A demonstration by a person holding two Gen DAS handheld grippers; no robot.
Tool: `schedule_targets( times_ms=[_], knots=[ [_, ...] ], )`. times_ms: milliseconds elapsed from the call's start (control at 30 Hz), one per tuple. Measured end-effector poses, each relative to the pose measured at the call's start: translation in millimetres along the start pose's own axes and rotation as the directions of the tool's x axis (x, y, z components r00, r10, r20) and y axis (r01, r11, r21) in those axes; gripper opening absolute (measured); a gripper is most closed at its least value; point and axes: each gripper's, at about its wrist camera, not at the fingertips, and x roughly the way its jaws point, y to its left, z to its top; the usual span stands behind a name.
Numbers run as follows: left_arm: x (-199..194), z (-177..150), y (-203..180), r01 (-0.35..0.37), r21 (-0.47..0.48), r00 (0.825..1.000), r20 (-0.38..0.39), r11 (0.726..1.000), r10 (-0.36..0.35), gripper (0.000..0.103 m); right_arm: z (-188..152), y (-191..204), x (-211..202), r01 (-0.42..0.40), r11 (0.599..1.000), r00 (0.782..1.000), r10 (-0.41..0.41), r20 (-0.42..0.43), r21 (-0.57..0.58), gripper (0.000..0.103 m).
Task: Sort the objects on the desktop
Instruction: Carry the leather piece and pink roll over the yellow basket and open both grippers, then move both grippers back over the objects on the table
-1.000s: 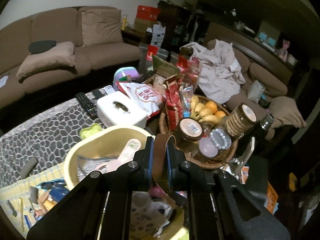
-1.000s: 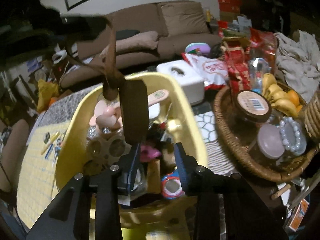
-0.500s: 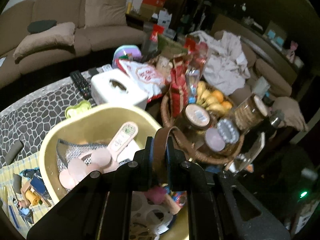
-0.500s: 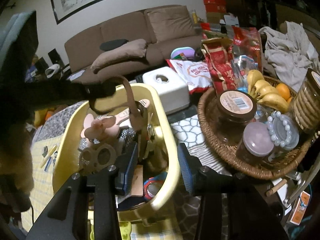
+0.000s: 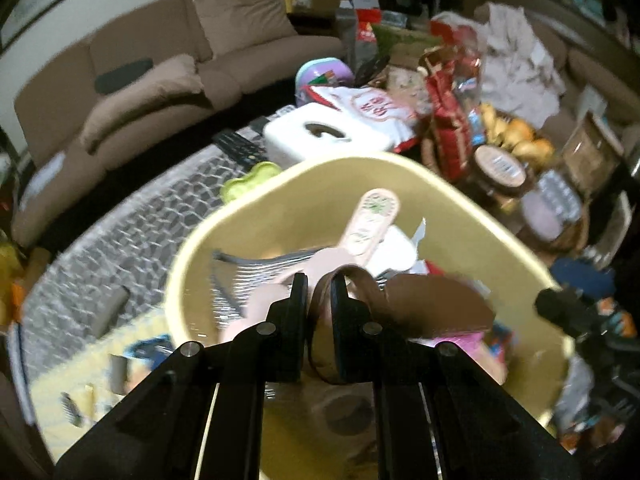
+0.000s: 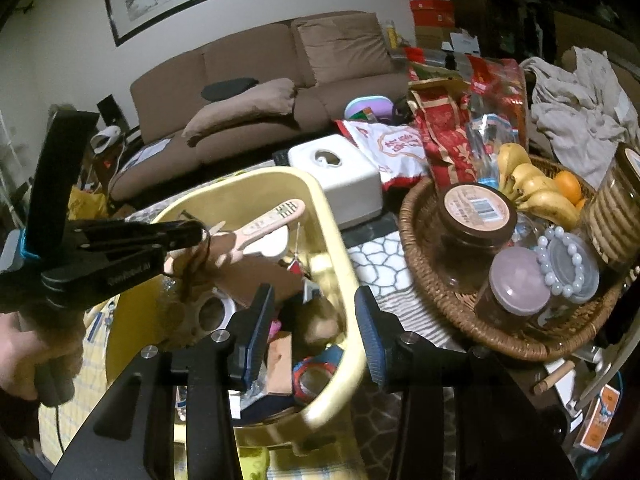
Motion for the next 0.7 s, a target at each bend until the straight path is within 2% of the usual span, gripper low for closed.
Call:
schedule_targets(
  times_ms=[67,133,200,233,267,333,400,433,500,600,700],
  knots=[
    [0.2,-1.3,1.1,-0.015,0.016,1.000,-0.011,1.000,0.016,0.011,-0.1,4.7,2.4,-0.001,1.000,1.000,0.001,-0.004,-0.010,0.044],
    [0.9,-3.4,5.9,0.013,-0.003,1.000,-0.026,1.000,-0.013,0.013,-0.1,6.7,2.7,-0.001,1.000,1.000,0.001,-0.006,-0.014,0.044],
    [-0.1,-4.9,10.6,0.039,-0.032,0.999,-0.034,0.999,-0.040,0.032,-0.1,11.0,3.3,0.000,1.000,1.000,0.000,-0.006,-0.022,0.045],
    [-2.0,-6.3,14.4,0.056,-0.053,0.998,-0.033,0.997,-0.057,0.051,0.5,14.3,3.4,-0.003,1.000,1.000,0.003,-0.004,-0.027,0.046],
    [-4.3,-7.5,17.5,0.070,-0.069,0.997,-0.027,0.995,-0.072,0.060,0.5,14.3,3.4,-0.003,1.000,1.000,0.003,-0.004,-0.027,0.046],
    [-10.2,-9.8,25.6,0.096,-0.101,0.995,-0.019,0.990,-0.098,0.062,1.7,18.6,4.6,-0.007,0.999,1.000,0.007,-0.004,-0.033,0.047],
    [-17.5,-11.5,34.0,0.114,-0.129,0.993,-0.009,0.985,-0.116,0.067,2.0,20.7,5.1,-0.009,0.999,1.000,0.009,-0.005,-0.035,0.048],
    [-20.9,-12.4,38.0,0.120,-0.139,0.993,-0.002,0.983,-0.121,0.074,2.6,22.9,6.0,-0.011,0.999,1.000,0.011,-0.006,-0.037,0.048],
    [-29.2,-16.1,47.1,0.138,-0.164,0.990,0.009,0.977,-0.138,0.077,3.8,29.7,6.7,-0.018,0.999,1.000,0.018,-0.005,-0.043,0.049],
    [-35.7,-20.1,57.3,0.133,-0.185,0.991,0.006,0.974,-0.134,0.081,4.7,36.6,5.7,-0.024,0.998,1.000,0.024,-0.001,-0.049,0.055],
    [-46.1,-30.8,68.7,0.128,-0.208,0.992,0.010,0.970,-0.128,0.088,9.1,53.6,2.1,-0.042,0.997,0.999,0.043,0.015,-0.060,0.066]
  ],
)
